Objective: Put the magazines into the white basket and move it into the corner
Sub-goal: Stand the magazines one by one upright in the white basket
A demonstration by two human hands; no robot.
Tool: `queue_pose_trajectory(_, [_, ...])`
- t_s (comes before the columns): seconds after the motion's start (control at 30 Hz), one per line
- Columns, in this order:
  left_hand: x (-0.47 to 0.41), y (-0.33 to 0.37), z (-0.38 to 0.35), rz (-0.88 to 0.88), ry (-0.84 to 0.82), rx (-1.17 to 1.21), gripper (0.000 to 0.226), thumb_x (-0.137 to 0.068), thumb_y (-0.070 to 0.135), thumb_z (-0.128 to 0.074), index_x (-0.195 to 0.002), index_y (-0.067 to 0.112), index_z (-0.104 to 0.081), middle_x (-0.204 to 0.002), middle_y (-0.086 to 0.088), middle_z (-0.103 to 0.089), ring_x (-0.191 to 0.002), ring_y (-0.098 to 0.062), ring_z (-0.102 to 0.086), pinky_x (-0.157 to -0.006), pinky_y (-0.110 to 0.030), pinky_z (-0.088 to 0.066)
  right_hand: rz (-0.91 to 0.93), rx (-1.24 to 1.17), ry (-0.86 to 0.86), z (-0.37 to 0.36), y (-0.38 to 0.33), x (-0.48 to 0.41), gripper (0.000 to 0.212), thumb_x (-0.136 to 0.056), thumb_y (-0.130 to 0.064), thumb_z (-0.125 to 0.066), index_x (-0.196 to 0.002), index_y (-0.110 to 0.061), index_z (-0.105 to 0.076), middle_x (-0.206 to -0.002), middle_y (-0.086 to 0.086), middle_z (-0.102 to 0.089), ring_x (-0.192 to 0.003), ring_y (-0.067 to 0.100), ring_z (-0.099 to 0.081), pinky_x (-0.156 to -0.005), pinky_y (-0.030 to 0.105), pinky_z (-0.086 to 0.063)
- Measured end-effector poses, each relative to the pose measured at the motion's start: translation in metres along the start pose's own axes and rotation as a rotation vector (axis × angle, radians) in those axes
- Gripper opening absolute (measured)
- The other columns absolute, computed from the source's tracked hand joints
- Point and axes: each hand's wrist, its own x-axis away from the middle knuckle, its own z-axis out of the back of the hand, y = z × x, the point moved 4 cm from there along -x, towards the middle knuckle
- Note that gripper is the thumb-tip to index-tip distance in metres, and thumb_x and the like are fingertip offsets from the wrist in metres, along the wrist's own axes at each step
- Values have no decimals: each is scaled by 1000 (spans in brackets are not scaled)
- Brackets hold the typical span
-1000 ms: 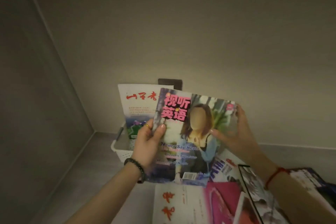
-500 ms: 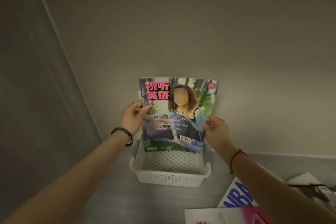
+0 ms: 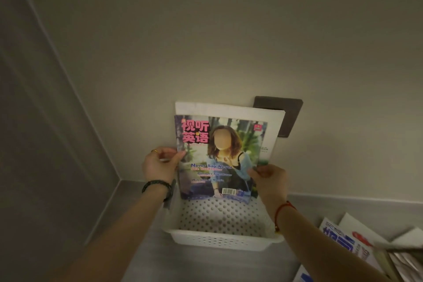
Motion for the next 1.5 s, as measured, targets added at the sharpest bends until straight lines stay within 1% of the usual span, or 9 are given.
queue_pose_trajectory(0.4, [76, 4, 7, -8, -130, -8, 26, -74, 18, -71, -65, 21, -47, -68, 0, -52, -74, -25, -56, -69, -36, -52, 79, 26, -130, 94, 2, 22, 20, -73, -2, -70, -74, -20, -64, -76, 8, -67, -73, 24, -66, -75, 33, -53])
queue_pose_trajectory(0.53, [159, -1, -7, 24, -317, 25, 18, -79, 15, -65, -70, 20, -51, -68, -2, -54, -64, -19, -57, -48, -17, -51, 82, 5, -139, 176, 22, 47, 18, -72, 6, -69, -88, -1, -65, -67, 7, -66, -54, 15, -65, -59, 21, -56])
queue_pose_trajectory(0.73, [267, -13, -53, 89, -532, -19, 10, -81, 21, -64, -78, 25, -55, -80, 0, -60, -70, -15, -60, -60, -24, -49, 39, 40, -31, 289, 64, 81, 23, -70, 7, -70, -92, 2, -64, -62, 5, -67, -46, 1, -59, -45, 7, -48])
queue_pose_trajectory(0.97, [375, -22, -120, 147, -729, -37, 4, -85, 27, -58, -88, 29, -57, -97, 1, -63, -97, -19, -61, -90, -36, -50, -86, 370, -73, 383, 142, 112, 46, -70, -6, -75, -112, -5, -57, -98, 9, -65, -84, 20, -60, -68, 18, -48])
queue_pose_trajectory(1.13, [431, -27, -165, 245, -733, -56, 27, -86, 28, -56, -110, 16, -57, -90, 10, -60, -87, -9, -58, -76, -20, -50, -81, 478, -271, 397, 189, 139, 75, -61, -24, -78, -128, -18, -43, -107, -9, -57, -92, 6, -56, -73, 11, -48])
queue_pose_trajectory(1.2, [450, -33, -181, 297, -778, -70, 30, -87, 33, -54, -112, 16, -56, -103, 4, -61, -100, -16, -57, -89, -29, -49, -104, 612, -335, 395, 207, 150, 100, -54, -40, -77, -138, -25, -26, -138, 0, -38, -122, 18, -42, -100, 33, -41])
queue_pose_trajectory(1.27, [467, -39, -195, 306, -820, -85, 34, -88, 34, -51, -118, 19, -54, -114, 7, -55, -107, -12, -51, -91, -17, -43, -101, 845, -409, 391, 225, 158, 113, -55, -53, -71, -143, -29, -4, -155, -1, 0, -143, 23, -3, -116, 45, -8])
queue_pose_trajectory(1.4, [493, -43, -218, 430, -764, 8, 12, -87, 27, -54, -91, 16, -59, -84, -2, -60, -74, -11, -53, -70, -16, -44, 32, 1008, -444, 394, 237, 160, 101, -71, -65, -54, -144, -28, 6, -154, 2, 17, -142, 25, 14, -115, 46, 6])
queue_pose_trajectory(1.5, [499, -47, -232, 511, -716, 17, 28, -85, 23, -58, -100, -1, -60, -94, -17, -64, -85, -29, -61, -78, -34, -50, 117, 1117, -442, 399, 234, 156, 81, -79, -62, -44, -144, -32, -6, -157, 4, 3, -144, 23, 4, -116, 48, -3])
